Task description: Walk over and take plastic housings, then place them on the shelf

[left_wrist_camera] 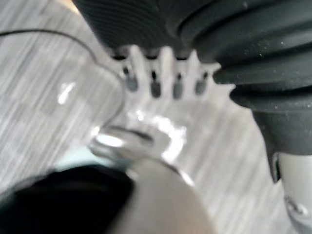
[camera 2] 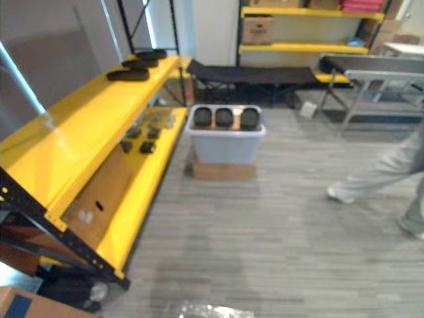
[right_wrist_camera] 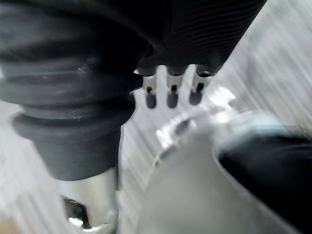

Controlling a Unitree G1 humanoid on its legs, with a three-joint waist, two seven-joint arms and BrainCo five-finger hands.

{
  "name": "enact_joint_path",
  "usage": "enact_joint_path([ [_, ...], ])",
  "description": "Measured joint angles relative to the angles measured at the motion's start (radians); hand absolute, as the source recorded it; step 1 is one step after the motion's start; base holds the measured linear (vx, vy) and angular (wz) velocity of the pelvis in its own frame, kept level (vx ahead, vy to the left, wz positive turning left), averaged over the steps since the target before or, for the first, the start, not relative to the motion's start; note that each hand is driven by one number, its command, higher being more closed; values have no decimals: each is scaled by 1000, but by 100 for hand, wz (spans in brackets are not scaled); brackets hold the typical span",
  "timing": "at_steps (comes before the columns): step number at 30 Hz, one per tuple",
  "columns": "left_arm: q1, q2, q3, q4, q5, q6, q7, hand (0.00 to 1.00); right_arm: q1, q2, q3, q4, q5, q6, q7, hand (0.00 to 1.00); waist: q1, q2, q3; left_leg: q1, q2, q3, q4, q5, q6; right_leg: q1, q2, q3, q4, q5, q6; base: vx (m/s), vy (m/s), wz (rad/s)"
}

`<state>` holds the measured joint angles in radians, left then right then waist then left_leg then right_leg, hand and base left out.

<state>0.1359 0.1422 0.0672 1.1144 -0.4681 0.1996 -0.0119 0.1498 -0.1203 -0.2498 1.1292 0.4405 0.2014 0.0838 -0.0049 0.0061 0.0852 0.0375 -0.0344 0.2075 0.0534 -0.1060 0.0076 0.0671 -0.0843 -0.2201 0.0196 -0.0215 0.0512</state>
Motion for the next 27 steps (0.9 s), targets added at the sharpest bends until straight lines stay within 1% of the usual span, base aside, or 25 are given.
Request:
enact_joint_path([
  [1,-4,-4,7,10,-7,0,-1,0,-1,1,-15,1,-1,3,-6,0,-1,1,7,35,-5,9,-37,18,1,27,0,0,-28,16,9,108,41,-9],
  [2,-4,-3,9,12,-8,0,-1,0,-1,2,-16,1,-2,4,-12,0,-2,1,6,46,-6,14,-48,20,1,39,1,1,-34,18,8,179,53,-13],
  [4,-10,-3,9,32,-19,0,-3,0,-2,8,-26,17,-3,12,-22,0,-4,-6,6,88,-8,21,-76,30,15,76,6,2,-53,22,10,150,23,-10],
  [6,-19,1,9,47,-26,0,-7,0,-10,10,-28,24,-3,17,-29,0,-4,-11,5,102,-9,25,-95,34,19,78,9,1,-63,22,11,129,13,-6],
  [7,-24,3,10,47,-28,2,-10,0,-18,16,-40,29,-3,17,-37,0,-5,-8,6,102,-11,27,-99,35,20,79,9,1,-69,23,13,135,11,-6],
  [10,-29,8,19,47,-34,23,-12,0,-20,22,-60,38,-2,17,-41,0,-5,-18,15,110,-11,36,-106,35,20,90,11,-1,-83,29,23,71,2,-5],
  [12,-30,8,32,47,-35,32,-12,0,-25,27,-65,37,-2,17,-41,0,-5,-19,23,138,-11,49,-118,33,16,108,13,-1,-85,30,28,51,0,-13],
  [14,-33,8,32,47,-41,31,-12,0,-30,28,-72,37,-2,17,-41,0,-7,-20,23,143,-12,51,-118,30,12,110,11,-3,-84,28,37,7,0,-4],
  [16,-42,7,32,47,-82,31,-13,0,-39,31,-76,37,-1,17,-41,0,-7,-21,27,140,-14,51,-118,30,12,109,9,-4,-83,27,39,0,0,0],
  [18,-45,7,32,47,-85,30,-16,0,-43,37,-94,36,-1,13,-41,0,-7,-21,31,141,-15,49,-118,30,12,109,6,-9,-80,21,49,-42,-9,4],
  [21,-46,4,30,48,-84,25,-35,0,-44,40,-94,35,-2,12,-41,0,-7,-17,33,142,-15,48,-119,30,12,110,6,-22,-78,21,49,-77,-23,3],
  [24,-46,0,28,49,-84,20,-38,0,-44,39,-94,33,-3,13,-38,0,-7,-12,38,156,-16,50,-132,33,14,114,6,-22,-73,18,44,-104,-15,-2],
  [27,-45,0,25,49,-85,19,-41,0,-44,38,-94,33,-7,15,-27,0,-7,-16,41,156,-17,50,-134,35,17,112,3,-24,-65,14,39,-106,-6,0],
])
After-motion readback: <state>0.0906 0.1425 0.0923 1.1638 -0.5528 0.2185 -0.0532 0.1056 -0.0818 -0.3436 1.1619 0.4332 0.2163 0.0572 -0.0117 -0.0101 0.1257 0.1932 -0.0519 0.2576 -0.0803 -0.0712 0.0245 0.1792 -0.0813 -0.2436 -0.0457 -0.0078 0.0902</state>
